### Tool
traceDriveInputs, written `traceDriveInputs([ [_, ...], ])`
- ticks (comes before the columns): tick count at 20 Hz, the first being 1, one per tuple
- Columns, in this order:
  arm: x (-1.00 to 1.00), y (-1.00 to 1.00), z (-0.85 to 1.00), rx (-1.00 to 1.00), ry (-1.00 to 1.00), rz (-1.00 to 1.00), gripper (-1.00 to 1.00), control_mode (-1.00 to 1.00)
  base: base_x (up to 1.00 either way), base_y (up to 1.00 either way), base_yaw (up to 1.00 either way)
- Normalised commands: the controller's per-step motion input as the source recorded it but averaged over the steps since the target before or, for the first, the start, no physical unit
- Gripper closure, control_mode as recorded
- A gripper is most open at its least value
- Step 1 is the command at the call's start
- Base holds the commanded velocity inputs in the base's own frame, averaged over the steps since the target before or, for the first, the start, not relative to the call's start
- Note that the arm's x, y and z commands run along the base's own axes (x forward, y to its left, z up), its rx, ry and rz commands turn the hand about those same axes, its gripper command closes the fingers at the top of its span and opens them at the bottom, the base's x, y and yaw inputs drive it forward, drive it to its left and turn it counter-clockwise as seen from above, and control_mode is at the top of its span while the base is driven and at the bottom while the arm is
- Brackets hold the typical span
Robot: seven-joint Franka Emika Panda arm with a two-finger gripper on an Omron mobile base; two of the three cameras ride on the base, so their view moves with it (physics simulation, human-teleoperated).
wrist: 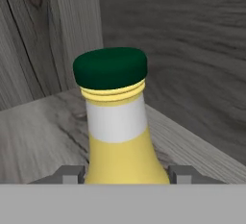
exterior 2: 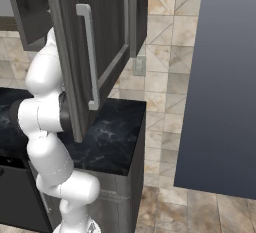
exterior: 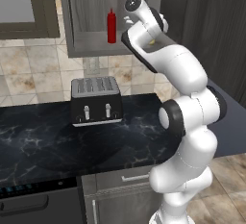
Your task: Move the ketchup and mustard from the cabinet to the dining counter.
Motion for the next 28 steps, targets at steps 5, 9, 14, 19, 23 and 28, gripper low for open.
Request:
traceDriveInputs([
  [5, 0.03, 0.0, -0.03, 0.0, 0.0, 0.0, 1.0, -1.0, 0.0, 0.0, 0.0],
  [9, 0.0, 0.0, 0.0, 0.0, 0.0, 0.0, 1.0, -1.0, 0.0, 0.0, 0.0],
  [14, -0.06, 0.0, 0.0, 0.0, 0.0, 0.0, 1.0, -1.0, 0.0, 0.0, 0.0],
  [19, -0.05, 0.0, 0.0, 0.0, 0.0, 0.0, 1.0, -1.0, 0.0, 0.0, 0.0],
  [23, -0.01, 0.0, 0.0, 0.0, 0.0, 0.0, 1.0, -1.0, 0.0, 0.0, 0.0],
  [28, -0.37, 0.0, 0.0, 0.02, -0.02, 0.0, 1.0, -1.0, 0.0, 0.0, 0.0],
])
